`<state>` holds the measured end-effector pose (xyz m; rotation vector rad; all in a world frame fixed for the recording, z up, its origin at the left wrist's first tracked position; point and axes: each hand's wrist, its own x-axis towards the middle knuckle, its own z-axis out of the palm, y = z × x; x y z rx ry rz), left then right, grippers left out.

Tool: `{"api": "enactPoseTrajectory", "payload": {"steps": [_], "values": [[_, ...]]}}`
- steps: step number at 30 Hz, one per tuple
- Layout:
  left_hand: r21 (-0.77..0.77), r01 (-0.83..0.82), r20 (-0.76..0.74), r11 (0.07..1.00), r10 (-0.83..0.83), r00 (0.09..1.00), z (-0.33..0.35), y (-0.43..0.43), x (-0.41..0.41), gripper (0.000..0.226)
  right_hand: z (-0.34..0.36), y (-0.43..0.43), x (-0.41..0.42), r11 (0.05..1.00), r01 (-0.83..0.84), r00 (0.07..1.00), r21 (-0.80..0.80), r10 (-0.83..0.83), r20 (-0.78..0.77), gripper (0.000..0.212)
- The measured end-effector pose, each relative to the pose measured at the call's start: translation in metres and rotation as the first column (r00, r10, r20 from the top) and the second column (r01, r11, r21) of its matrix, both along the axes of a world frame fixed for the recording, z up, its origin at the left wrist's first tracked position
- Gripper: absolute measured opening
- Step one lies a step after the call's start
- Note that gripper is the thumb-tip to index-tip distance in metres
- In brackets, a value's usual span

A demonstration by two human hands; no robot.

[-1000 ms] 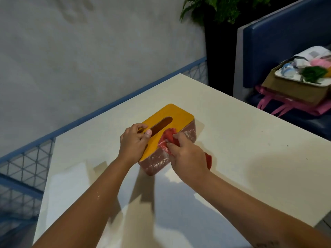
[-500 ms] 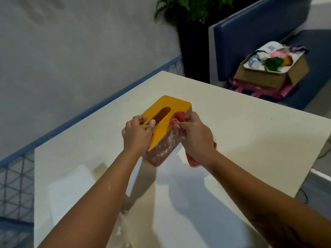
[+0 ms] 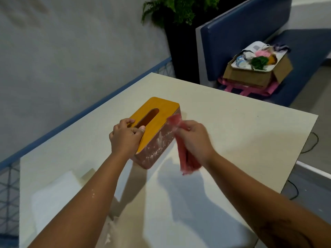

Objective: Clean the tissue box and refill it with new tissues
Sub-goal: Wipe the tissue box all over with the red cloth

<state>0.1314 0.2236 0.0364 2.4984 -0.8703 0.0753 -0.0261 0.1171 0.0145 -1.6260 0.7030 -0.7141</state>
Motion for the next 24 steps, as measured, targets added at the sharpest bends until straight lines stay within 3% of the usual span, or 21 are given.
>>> {"api": "enactPoseTrajectory", "payload": {"steps": [2, 5, 11, 19, 22, 24], "values": [[-0.004, -0.003, -0.002, 1.000, 0.003, 1.000, 0.000, -0.001, 0.000, 0.033, -0.011, -0.024, -0.001, 0.971, 0.166, 0.986, 0.170, -0.169, 0.001, 0.017], [0.006, -0.011, 0.005, 1.000, 0.011, 1.000, 0.000, -0.002, -0.001, 0.033, -0.029, -0.046, 0.008, 0.928, 0.209, 0.978, 0.309, -0.194, -0.081, 0.020], [0.028, -0.023, 0.024, 0.999, 0.022, 0.999, -0.001, -0.004, 0.000, 0.034, -0.036, -0.026, 0.036, 0.983, 0.104, 0.993, 0.149, -0.110, 0.032, 0.019], [0.063, -0.020, 0.022, 0.998, 0.018, 1.000, -0.006, -0.003, 0.009, 0.038, -0.046, -0.035, 0.059, 0.908, 0.212, 0.973, 0.361, -0.160, -0.169, 0.019], [0.039, -0.026, 0.015, 0.999, 0.026, 1.000, -0.005, -0.004, 0.007, 0.039, -0.036, -0.044, 0.057, 0.886, 0.188, 0.982, 0.424, -0.154, -0.113, 0.018], [0.034, -0.027, 0.017, 0.999, 0.026, 1.000, -0.004, -0.004, 0.006, 0.038, -0.024, -0.043, 0.053, 0.915, 0.154, 0.987, 0.372, -0.156, -0.027, 0.020]]}}
